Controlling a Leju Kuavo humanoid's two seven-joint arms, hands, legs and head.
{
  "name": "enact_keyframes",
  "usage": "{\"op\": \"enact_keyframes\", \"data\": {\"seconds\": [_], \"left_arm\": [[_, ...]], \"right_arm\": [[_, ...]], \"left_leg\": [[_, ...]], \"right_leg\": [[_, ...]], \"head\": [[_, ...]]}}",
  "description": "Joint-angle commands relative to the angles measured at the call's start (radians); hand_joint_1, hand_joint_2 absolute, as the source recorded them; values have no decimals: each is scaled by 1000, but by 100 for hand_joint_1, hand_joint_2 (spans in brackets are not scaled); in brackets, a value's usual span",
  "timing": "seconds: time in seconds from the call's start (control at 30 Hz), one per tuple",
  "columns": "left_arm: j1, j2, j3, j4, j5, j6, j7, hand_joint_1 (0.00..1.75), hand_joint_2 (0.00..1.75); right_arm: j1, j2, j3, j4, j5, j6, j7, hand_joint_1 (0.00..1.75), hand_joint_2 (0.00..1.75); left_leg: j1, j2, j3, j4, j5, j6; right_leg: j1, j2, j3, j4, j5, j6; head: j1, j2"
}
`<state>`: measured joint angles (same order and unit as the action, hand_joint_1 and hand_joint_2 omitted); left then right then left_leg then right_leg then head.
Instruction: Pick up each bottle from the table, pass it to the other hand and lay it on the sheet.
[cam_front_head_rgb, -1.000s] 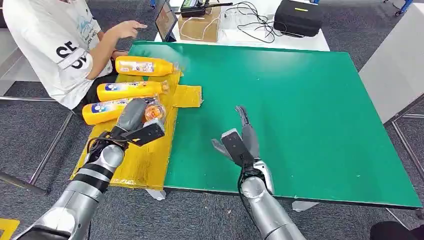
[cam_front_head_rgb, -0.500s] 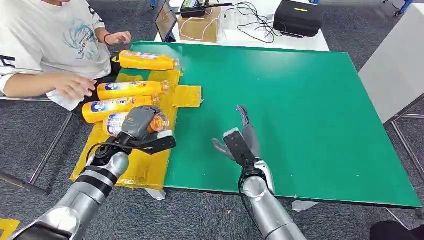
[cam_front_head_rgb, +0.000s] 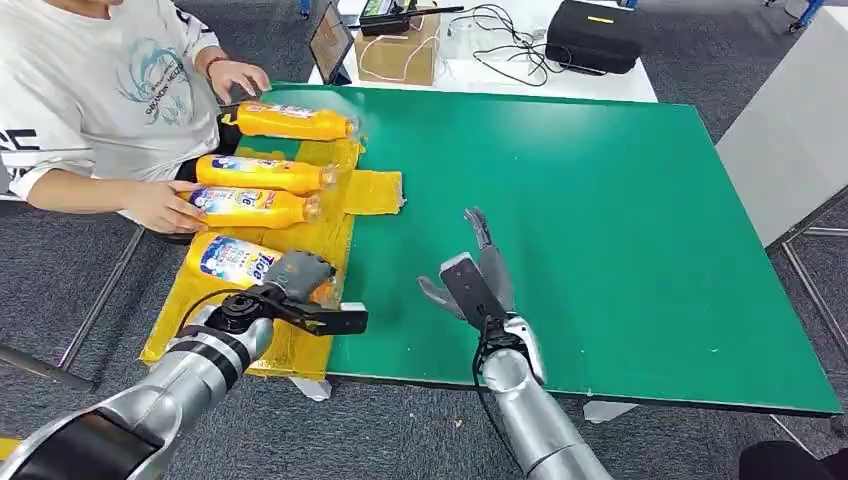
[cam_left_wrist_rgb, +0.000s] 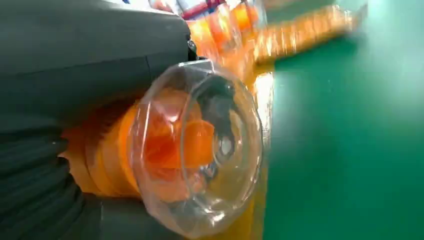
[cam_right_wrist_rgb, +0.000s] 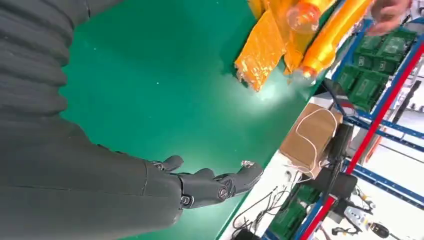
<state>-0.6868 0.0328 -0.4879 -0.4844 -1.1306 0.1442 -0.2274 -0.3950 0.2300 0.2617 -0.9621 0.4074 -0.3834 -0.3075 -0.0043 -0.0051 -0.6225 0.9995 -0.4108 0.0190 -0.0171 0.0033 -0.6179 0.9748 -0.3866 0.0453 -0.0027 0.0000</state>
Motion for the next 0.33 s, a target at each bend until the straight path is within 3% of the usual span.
{"op": "enact_keyframes", "data": {"seconds": [0.03,0.33], "left_arm": [[-39,-21,-6,175,76,-49,-45,3,175],[-34,-12,40,172,138,-60,-97,0,175]], "right_arm": [[-77,4,9,119,-22,4,-20,0,175],[-89,2,24,142,-39,4,-31,0,175]], "left_leg": [[1,3,6,0,-3,-2],[1,2,7,-1,-2,-1]], "right_leg": [[2,2,6,0,-2,-2],[1,2,7,0,-1,-2]], "head": [[0,0],[0,0]]}}
